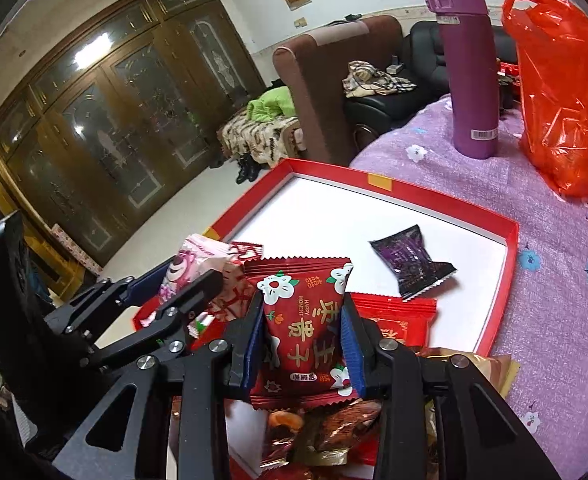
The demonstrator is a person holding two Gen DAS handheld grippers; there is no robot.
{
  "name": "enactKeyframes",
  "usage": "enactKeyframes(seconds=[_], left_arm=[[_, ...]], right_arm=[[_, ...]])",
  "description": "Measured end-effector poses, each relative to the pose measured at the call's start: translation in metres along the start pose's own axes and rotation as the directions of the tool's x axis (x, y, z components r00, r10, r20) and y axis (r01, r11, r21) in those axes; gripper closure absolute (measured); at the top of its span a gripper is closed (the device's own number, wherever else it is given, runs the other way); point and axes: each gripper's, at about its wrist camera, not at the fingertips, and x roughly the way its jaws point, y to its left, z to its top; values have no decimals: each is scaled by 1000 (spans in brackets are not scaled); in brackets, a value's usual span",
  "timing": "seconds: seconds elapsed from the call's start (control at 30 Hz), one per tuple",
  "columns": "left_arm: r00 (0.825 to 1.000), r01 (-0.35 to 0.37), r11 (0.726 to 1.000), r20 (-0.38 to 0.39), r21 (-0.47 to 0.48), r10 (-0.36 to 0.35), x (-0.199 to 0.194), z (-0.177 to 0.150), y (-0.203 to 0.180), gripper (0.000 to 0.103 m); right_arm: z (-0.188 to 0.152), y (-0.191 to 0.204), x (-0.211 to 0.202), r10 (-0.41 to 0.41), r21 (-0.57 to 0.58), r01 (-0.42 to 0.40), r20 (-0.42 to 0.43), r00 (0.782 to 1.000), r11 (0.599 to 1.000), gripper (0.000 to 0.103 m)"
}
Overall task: Organize snacks
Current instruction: 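Carry both packets over the white tray and lower them inside, then open both tools to release the packets and lift away from the tray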
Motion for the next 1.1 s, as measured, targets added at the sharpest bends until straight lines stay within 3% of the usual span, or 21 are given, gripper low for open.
enactKeyframes(seconds=[0.17, 0.23, 0.37, 0.43, 0.73, 1.1], left_arm=[[998, -52, 999, -24, -1, 52, 5, -1, -2, 64], [997, -67, 998, -23, 0, 67, 3, -1, -3, 46], [996, -84, 996, 24, 2, 84, -14, 1, -8, 32], [995, -83, 997, 47, 5, 83, -25, 2, -12, 20], [988, 13, 1000, 153, -17, -10, -82, 5, -23, 16], [975, -38, 999, 216, -28, 43, -118, 1, -32, 15]], right_arm=[[0, -8, -8, -27, 17, 27, 22, 999, 999, 58], [0, -11, -17, -39, 25, 38, 47, 998, 999, 48], [-3, -11, -41, -64, 9, 64, 100, 993, 998, 46], [-8, -10, -54, -73, 6, 73, 127, 989, 997, 42], [-38, 7, -102, -127, -69, 146, 220, 967, 987, 39], [-61, 9, -135, -144, -85, 170, 254, 956, 982, 35]])
